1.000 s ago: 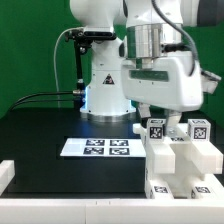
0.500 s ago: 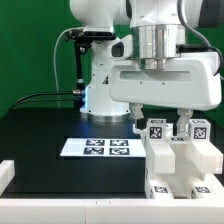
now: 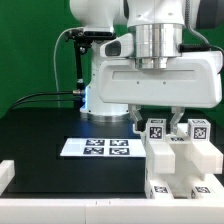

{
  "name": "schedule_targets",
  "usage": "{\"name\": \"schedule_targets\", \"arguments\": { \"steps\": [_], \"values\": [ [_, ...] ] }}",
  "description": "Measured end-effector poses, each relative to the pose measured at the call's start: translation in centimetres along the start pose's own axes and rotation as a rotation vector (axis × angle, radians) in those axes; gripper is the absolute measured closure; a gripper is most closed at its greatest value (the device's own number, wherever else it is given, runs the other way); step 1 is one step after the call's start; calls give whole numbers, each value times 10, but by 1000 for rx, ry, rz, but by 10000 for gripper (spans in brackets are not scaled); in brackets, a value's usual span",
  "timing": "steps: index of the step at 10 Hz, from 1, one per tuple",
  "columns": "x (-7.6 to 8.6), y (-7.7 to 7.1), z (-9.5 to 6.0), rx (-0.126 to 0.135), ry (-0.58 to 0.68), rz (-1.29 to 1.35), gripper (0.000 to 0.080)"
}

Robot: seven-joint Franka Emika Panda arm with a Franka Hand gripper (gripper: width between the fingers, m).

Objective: Assemble chair

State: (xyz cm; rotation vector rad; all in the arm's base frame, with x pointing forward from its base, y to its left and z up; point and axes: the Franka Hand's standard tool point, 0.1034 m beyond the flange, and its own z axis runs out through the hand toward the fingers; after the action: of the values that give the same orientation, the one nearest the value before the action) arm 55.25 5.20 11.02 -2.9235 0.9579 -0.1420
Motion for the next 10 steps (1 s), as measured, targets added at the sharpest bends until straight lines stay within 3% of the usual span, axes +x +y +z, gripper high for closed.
{"name": "schedule_targets", "arguments": {
  "steps": [1,2,6,10],
  "values": [
    [0,0,0,0,0,77,519],
    [0,0,0,0,0,124,519],
    [0,1,0,8,-19,812,519],
    [-2,0,2,16,-40,1166,518]
  ]
}}
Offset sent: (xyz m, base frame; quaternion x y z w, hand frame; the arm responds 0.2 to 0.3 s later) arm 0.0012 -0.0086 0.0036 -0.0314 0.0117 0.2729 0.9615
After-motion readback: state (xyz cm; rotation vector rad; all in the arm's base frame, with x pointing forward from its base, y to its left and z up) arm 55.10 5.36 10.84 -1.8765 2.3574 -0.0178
